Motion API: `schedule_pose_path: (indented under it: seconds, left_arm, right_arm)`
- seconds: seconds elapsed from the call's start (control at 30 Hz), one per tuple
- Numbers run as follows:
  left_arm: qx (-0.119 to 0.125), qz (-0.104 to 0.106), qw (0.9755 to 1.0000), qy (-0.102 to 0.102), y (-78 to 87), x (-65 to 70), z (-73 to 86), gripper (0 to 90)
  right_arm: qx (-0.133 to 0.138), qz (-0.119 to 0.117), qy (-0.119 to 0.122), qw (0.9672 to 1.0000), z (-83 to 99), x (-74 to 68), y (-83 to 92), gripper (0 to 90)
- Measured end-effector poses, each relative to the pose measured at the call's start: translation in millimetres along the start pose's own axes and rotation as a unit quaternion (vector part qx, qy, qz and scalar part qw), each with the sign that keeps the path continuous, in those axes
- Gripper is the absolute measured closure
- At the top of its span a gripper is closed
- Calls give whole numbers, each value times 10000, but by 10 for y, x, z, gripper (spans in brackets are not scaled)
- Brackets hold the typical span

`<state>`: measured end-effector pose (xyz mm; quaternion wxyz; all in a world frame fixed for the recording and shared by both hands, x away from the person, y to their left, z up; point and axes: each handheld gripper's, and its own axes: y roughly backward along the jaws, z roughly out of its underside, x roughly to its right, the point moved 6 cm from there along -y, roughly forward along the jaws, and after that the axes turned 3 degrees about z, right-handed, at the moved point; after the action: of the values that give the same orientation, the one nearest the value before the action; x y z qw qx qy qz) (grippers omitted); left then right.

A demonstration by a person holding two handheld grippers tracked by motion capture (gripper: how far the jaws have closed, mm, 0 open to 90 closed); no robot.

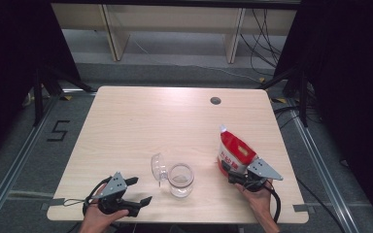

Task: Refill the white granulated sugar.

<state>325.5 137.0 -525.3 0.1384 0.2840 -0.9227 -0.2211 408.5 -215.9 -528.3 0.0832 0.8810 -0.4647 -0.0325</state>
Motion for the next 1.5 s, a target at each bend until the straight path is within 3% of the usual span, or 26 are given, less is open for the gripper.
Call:
schedule_pose_path:
  seconds: [0.1,0.17,0.27,0.33,0.37,0.43,0.5,0.53,0.57,0.6,0.67,0.83,0.87,0.9,0.93,0.97,1.0,1.03,1.13,1.17,1.2,1.27,1.33,1.4,1.43,1.5]
  left_arm:
    - [60,7,10000,48,-7,11,-7,162]
    - [-8,2,10000,-17,4,-3,0,162]
    - [27,5,10000,7,2,2,-5,162]
    - [22,4,10000,-1,5,2,-6,162]
    - [22,4,10000,-1,5,2,-6,162]
    - [24,-1,10000,6,9,-2,-6,162]
    - [18,-23,10000,14,12,-4,-6,162]
    - [70,-29,9999,127,10,-1,-6,162]
    - [34,-27,10000,12,21,-20,-6,162]
    - [49,-22,10000,27,24,-21,-7,161]
    - [78,-21,10000,40,28,-20,-11,162]
    - [48,-31,10000,19,30,-23,-4,162]
    - [28,-44,9999,146,23,-17,9,162]
    - [28,-44,9999,146,23,-17,9,162]
    - [24,-69,9999,136,24,-25,12,162]
    - [24,-69,9999,136,24,-25,12,162]
    - [35,-73,9999,129,29,-28,11,162]
    - [35,-73,9999,129,29,-28,11,162]
    - [67,-43,9999,98,22,-24,5,162]
    - [20,-32,10000,6,27,-34,7,162]
    - [43,-43,9998,169,20,-15,12,162]
    - [8,-20,9999,124,27,-14,11,162]
    - [25,-77,9999,132,30,-22,14,162]
    - [2,-63,10000,-16,36,-47,10,162]
    - [25,-56,10000,43,30,-44,11,162]
    - [29,-65,10000,25,31,-47,11,162]
  right_arm:
    - [-33,105,58,9999,3,20,-2,264]
    - [48,25,26,10000,-6,3,-4,360]
    - [-26,-45,160,9999,-9,-18,-14,396]
    - [-110,168,100,9997,-23,-48,10,403]
    - [20,218,353,9991,-46,-35,-14,405]
    - [16,181,513,9985,-70,-65,-26,411]
    - [-133,244,650,9975,-84,-96,-4,414]
    - [-251,245,676,9971,-88,-126,12,415]
    - [-222,262,849,9958,-105,-126,6,417]
    - [-302,271,895,9952,-110,-152,25,418]
    - [-388,325,1256,9908,-132,-162,47,421]
    - [-315,426,1630,9852,-238,-199,136,423]
    - [-220,469,1836,9816,-320,-232,195,423]
    - [-220,469,1836,9816,-320,-232,195,423]
    - [-186,564,2092,9761,-383,-253,250,424]
    - [-186,564,2092,9761,-383,-253,250,424]
    - [-173,559,2334,9706,-429,-275,297,424]
    - [-173,588,2333,9705,-437,-289,319,424]
    - [-236,578,2770,9588,-464,-346,381,425]
    - [-251,586,2862,9561,-467,-366,399,425]
    - [-266,572,2943,9536,-471,-383,412,425]
    - [-324,595,3102,9483,-470,-423,430,425]
    - [-383,645,3398,9375,-471,-460,448,426]
    - [-427,650,3632,9285,-475,-505,462,427]
    - [-434,658,3718,9250,-480,-527,472,427]
    - [-463,675,4005,9126,-491,-571,482,428]
